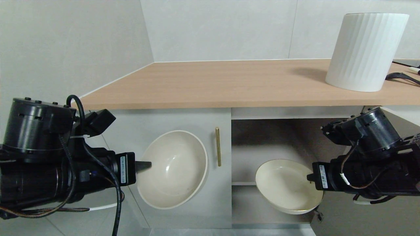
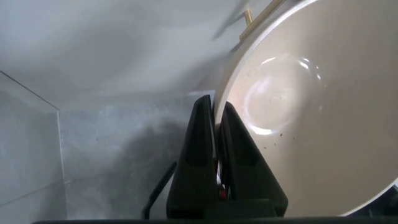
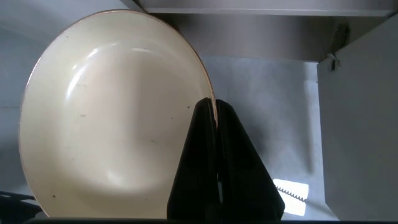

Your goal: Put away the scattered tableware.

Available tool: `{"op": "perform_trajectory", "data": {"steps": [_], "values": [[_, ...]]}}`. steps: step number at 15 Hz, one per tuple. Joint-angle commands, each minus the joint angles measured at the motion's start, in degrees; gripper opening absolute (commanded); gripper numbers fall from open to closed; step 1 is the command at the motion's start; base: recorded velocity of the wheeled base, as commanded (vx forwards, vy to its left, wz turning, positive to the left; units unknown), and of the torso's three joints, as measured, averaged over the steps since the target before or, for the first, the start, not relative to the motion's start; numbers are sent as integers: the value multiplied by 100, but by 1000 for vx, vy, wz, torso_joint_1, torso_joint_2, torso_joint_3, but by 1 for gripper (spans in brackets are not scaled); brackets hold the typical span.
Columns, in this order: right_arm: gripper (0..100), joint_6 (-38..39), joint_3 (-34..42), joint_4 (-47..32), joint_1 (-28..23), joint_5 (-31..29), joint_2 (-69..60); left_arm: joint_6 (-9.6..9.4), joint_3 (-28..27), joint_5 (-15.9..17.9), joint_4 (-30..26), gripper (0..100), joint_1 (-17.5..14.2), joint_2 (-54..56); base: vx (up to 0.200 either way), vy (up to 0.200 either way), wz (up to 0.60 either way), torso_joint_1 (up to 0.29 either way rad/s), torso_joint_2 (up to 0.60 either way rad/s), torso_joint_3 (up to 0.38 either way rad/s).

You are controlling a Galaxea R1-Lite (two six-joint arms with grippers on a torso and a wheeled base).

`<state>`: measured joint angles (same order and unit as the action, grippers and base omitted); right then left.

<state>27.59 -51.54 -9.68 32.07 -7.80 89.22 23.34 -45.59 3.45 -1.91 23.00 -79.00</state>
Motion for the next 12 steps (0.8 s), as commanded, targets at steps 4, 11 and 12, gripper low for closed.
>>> {"op": "perform_trajectory", "data": {"steps": [4,11,12], "values": [[0,-148,-453,564,-342,51,1247,3,-11,15,-2,0,29,-134,0,0,0,0,0,0],[0,-184,-699,1416,-456,24,3084,12,-20,7,-2,0,108,-160,0,0,0,0,0,0],[0,-368,-928,1513,-535,16,3277,12,-11,7,-2,0,108,-151,0,0,0,0,0,0]]}}
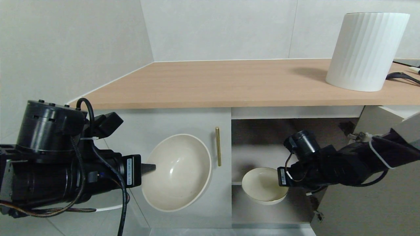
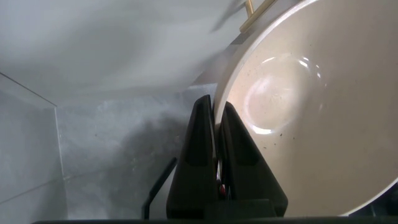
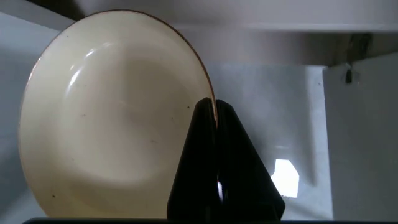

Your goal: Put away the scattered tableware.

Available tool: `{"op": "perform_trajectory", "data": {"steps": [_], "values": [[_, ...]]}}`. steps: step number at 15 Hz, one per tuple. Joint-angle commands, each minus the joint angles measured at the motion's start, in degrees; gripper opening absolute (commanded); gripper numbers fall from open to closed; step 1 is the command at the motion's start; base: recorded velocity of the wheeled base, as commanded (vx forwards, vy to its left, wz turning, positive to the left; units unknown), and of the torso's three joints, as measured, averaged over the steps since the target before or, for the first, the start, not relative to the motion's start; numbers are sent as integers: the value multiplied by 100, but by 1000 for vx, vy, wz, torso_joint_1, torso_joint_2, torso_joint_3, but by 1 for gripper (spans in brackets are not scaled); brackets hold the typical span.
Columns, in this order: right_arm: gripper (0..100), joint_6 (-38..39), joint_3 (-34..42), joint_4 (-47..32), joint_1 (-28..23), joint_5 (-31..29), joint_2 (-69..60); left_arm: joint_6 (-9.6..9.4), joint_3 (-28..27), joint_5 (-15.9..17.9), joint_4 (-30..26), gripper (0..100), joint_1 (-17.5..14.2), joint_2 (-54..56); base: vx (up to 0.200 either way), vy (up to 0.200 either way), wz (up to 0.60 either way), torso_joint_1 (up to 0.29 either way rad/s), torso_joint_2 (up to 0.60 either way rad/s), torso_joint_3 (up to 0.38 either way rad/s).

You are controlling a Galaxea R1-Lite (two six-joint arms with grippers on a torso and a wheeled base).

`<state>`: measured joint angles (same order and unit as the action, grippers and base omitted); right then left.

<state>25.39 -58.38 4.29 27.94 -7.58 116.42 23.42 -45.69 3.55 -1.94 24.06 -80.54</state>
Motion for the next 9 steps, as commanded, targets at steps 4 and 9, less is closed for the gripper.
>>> {"op": "perform_trajectory", "data": {"steps": [4,9], "values": [[0,-237,-508,590,-289,55,1216,5,-1,-12,0,0,2,4,0,0,0,0,0,0],[0,-272,-508,2085,-720,20,1858,5,-1,-3,0,0,2,-23,0,0,0,0,0,0]]}}
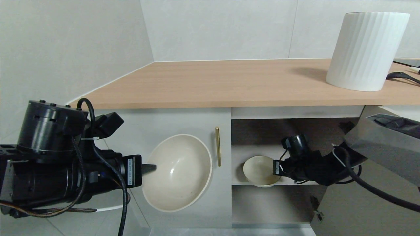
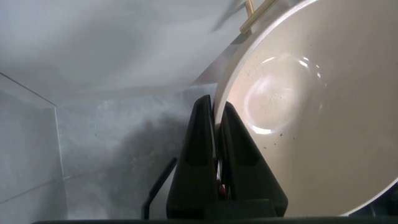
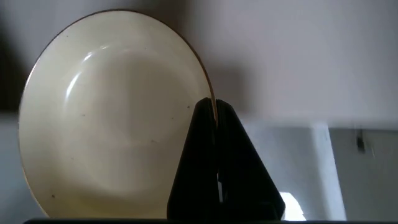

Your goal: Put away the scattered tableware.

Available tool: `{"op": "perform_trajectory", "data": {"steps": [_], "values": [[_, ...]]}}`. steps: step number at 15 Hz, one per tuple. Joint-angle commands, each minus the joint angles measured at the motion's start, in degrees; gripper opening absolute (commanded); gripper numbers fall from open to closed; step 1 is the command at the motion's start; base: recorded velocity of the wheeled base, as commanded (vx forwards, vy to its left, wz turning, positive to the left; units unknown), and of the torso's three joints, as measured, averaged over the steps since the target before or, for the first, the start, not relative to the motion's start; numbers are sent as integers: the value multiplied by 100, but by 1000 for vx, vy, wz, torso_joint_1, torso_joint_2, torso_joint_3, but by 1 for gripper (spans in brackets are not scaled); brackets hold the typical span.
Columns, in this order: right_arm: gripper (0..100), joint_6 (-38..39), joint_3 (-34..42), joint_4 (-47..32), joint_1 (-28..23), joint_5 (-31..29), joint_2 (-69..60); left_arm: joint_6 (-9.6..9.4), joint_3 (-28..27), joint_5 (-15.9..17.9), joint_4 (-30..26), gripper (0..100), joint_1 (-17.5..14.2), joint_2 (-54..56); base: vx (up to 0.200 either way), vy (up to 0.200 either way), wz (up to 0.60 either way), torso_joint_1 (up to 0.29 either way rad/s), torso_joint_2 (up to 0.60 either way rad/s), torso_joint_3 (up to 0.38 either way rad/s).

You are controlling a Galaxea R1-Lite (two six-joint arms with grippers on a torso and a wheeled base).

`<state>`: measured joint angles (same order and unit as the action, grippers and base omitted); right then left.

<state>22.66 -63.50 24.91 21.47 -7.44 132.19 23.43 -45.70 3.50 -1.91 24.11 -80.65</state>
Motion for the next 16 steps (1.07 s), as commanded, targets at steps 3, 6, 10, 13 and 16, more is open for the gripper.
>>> {"op": "perform_trajectory", "data": {"steps": [3,6,10,13,16], "values": [[0,-7,-171,208,-81,-285,509,-5,9,10,-2,0,6,-38,0,0,0,0,0,0],[0,10,-453,208,-187,-645,658,-5,18,10,-2,0,23,-56,0,0,0,0,0,0],[0,19,-681,216,-310,-751,869,4,53,10,-2,0,173,-267,0,0,0,0,0,0],[0,19,-998,216,-389,-1049,1133,4,53,10,-2,0,190,-293,0,0,0,0,0,0],[0,28,-1085,216,-415,-1049,1168,4,44,10,-2,0,190,-311,0,0,0,0,0,0]]}}
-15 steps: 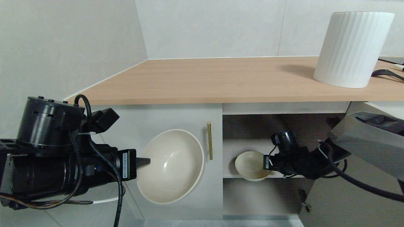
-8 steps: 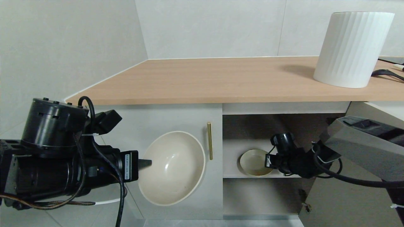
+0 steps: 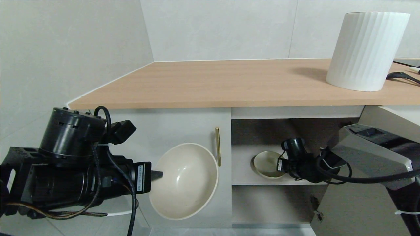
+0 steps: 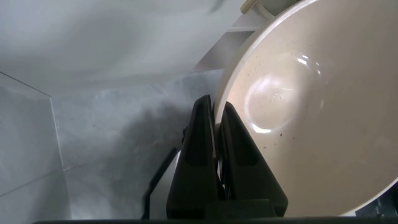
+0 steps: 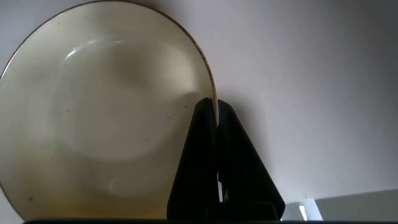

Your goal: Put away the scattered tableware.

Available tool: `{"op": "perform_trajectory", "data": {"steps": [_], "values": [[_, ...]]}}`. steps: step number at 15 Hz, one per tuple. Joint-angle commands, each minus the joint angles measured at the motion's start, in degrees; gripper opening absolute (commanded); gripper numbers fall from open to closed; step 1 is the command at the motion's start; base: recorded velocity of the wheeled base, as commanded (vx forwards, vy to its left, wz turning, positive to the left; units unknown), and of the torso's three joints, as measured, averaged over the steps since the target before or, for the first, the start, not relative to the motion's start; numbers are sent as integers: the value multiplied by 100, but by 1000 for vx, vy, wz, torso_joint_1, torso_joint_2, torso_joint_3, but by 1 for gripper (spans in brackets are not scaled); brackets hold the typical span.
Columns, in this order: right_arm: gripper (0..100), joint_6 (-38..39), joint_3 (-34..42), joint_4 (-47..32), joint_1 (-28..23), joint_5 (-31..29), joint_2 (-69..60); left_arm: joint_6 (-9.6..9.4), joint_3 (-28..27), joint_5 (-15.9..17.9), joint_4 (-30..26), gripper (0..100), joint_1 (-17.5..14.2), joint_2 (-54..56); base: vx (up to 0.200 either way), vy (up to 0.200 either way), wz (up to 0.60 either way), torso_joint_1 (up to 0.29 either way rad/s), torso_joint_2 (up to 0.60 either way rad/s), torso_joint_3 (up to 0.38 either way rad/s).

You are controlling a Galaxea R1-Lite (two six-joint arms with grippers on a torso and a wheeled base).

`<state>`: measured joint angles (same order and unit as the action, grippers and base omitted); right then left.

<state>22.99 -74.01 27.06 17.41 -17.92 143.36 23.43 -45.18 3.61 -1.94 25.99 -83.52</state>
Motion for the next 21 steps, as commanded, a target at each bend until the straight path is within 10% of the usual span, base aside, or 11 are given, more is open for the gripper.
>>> {"op": "perform_trajectory", "data": {"steps": [1,7,8,15,21], "values": [[0,4,-35,1,-18,-1,52,4,-9,0,0,0,3,-24,0,0,0,0,0,0],[0,48,-79,1,-53,-1,8,4,0,0,0,0,46,-68,0,0,0,0,0,0],[100,56,-61,1,-45,-1,-1,4,0,0,0,0,46,-86,0,0,0,0,0,0],[100,39,923,-8,61,280,-1073,-5,-79,-18,9,0,319,-508,0,0,0,0,0,0],[100,-111,2163,-491,1318,1353,-2946,179,-149,-132,-35,0,1031,-1351,0,0,0,0,0,0]]}}
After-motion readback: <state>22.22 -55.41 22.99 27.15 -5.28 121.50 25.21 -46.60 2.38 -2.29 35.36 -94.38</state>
